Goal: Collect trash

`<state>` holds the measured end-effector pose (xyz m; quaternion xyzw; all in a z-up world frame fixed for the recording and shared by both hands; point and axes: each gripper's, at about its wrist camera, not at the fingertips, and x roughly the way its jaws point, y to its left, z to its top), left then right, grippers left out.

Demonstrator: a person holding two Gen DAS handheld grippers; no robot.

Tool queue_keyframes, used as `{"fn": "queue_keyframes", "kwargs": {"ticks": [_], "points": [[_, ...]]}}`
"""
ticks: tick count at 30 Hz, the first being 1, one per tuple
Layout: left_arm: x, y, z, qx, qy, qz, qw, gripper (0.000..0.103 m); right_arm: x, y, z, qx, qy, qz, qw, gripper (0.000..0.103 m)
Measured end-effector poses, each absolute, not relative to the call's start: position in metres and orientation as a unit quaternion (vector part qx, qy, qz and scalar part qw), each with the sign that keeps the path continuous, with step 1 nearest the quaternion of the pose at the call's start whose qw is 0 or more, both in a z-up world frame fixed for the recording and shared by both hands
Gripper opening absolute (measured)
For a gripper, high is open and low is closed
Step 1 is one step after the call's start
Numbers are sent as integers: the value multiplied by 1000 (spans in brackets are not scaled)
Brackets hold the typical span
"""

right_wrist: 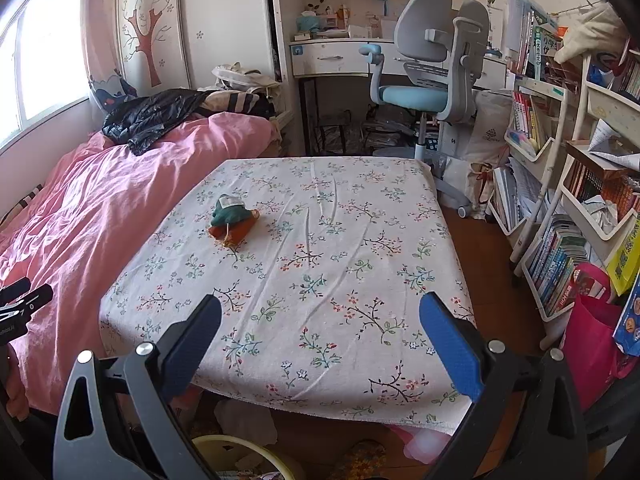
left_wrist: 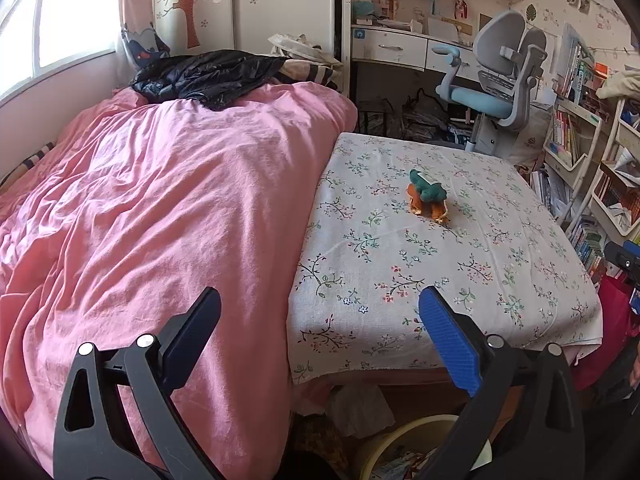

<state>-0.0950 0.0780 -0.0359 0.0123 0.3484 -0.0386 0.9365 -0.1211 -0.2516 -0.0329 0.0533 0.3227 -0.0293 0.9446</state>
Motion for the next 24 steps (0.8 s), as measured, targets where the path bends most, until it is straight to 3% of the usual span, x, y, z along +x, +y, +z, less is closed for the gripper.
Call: {"fn": "queue_keyframes", "kwargs": {"ticks": [24], "points": [[-94,77,-39,13,353,-46,934,96,-117,-237,-35,21,331,-16,943,95]]}}
